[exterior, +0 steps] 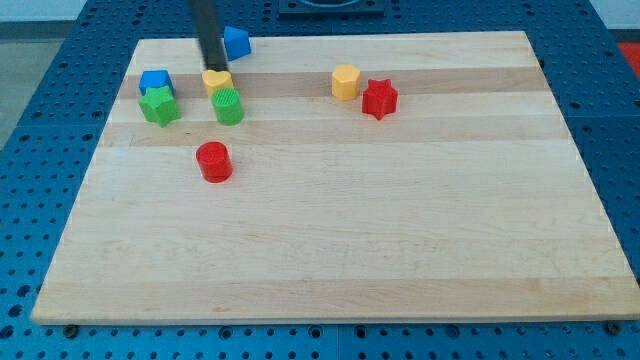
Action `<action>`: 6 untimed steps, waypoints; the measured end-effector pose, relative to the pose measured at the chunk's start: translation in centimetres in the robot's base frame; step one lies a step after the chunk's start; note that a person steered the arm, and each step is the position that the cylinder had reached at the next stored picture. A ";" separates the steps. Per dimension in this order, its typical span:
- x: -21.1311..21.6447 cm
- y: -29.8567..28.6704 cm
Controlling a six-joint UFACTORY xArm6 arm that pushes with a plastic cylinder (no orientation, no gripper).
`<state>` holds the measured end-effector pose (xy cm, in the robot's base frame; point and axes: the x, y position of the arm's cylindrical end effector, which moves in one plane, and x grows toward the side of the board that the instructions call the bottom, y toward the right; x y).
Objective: Slide the yellow heart into the left side of the yellow hexagon
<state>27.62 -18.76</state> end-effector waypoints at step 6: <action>-0.3 12.3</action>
